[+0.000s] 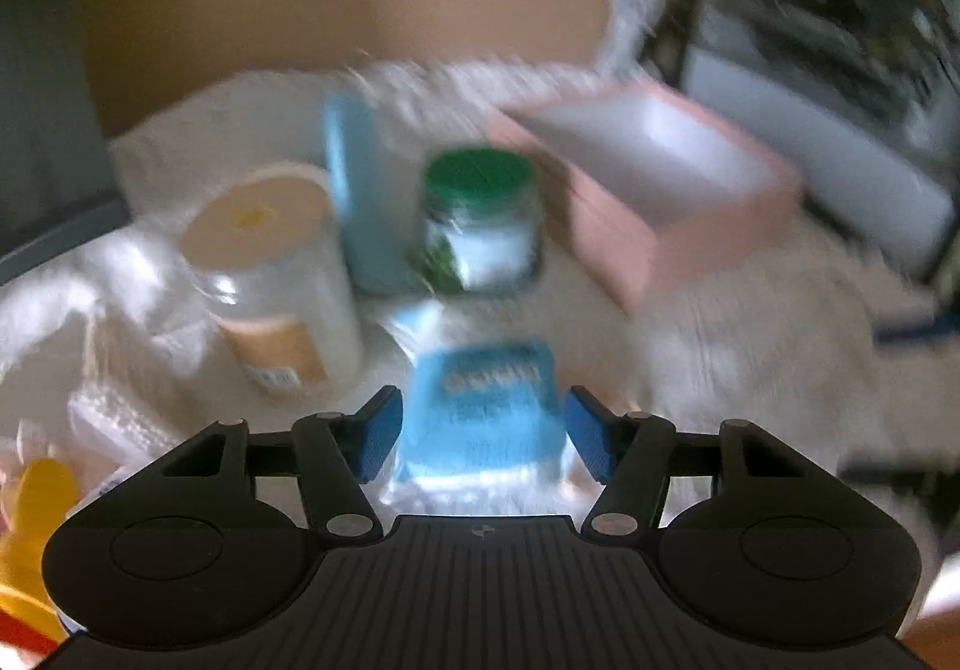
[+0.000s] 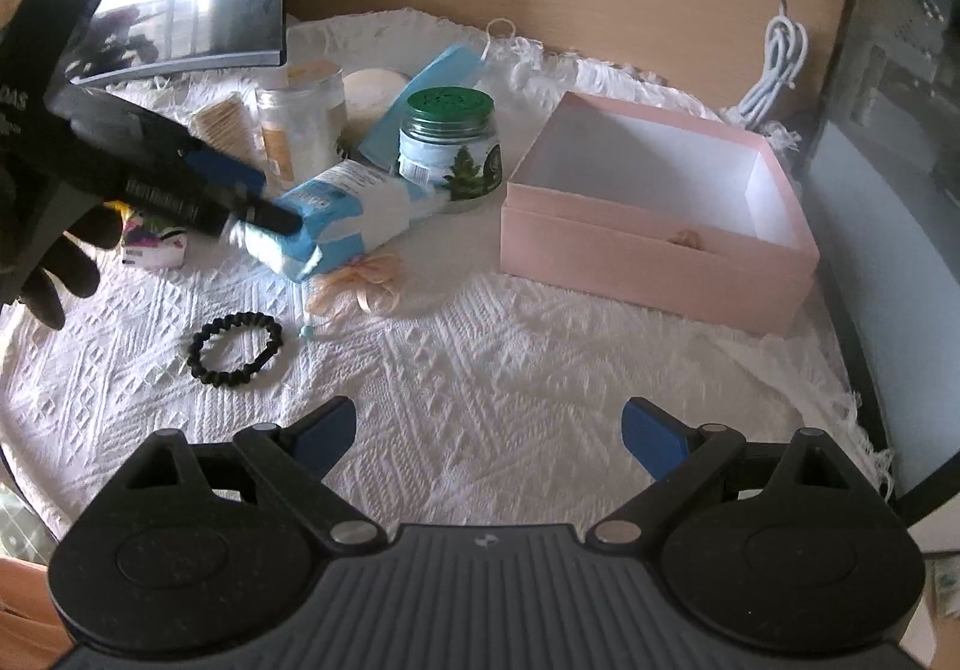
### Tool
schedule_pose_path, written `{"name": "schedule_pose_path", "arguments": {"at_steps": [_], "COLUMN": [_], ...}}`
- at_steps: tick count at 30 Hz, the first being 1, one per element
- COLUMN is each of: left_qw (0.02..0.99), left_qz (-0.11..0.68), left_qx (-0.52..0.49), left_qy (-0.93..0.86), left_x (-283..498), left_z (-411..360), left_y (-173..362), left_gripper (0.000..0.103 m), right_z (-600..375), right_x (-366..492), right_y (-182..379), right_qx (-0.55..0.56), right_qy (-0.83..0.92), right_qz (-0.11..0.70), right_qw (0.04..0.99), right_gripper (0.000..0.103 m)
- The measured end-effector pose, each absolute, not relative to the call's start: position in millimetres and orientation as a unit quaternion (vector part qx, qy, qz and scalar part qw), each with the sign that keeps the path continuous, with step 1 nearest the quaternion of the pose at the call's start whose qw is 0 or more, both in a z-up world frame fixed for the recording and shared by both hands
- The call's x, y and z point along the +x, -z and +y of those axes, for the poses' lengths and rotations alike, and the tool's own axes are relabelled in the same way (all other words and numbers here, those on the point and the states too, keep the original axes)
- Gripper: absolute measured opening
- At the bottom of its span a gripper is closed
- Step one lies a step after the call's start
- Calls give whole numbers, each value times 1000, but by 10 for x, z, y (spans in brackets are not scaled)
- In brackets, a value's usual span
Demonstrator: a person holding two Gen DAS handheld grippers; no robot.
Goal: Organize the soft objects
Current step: 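Move left tool to the blue-white cotton bag while right tool approaches the black bracelet, then close left gripper on the blue-white bag while right gripper grasps the black bead bracelet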
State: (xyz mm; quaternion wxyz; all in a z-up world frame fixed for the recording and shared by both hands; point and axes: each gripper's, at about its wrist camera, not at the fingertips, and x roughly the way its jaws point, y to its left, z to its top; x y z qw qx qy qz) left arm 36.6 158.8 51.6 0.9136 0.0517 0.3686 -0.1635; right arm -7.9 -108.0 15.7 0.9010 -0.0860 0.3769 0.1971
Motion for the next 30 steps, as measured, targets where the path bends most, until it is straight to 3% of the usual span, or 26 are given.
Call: {"name": "schedule_pose_path", "arguments": {"at_steps": [3,11,13,15,21,24,28,30], "left_qw": [917,894,885,882,902,914,908,906], "left_qz": [374,431,445,449,413,387,389,393], "left_qx": [1,38,41,41,-37,-93,-151,-154], "left_qy": [140,118,129,137,118,82,43,19], "left_x": [574,1049,1089,1073,632,276,-131,-315], "left_z": [1533,1275,1258,1272,1674,1963,2257,2338], "left_y": [-491,-164,-93,-88,-397,-548,-592,-582], "left_gripper": [66,71,70,62,61,61,60,60], "right_z": [-1054,-1060,-1087,-1106,-905,-603,-192,-36], "right_x": [-43,-75,-81,-90,-73,-58,48,117], "right_y": [-108,-61,-38,-33,-66,-62,10,61], "right_qx": [-81,-85,-84,-87,-115,-133,-129,-136], "right_qy": [-196,-206,-204,-204,-257,-308,-367,-379], "right_qz": [384,392,396,396,377,357,349,343], "right_qw": [899,893,891,891,882,872,853,848], "right_gripper": [96,96,96,96,96,84,40,39]}}
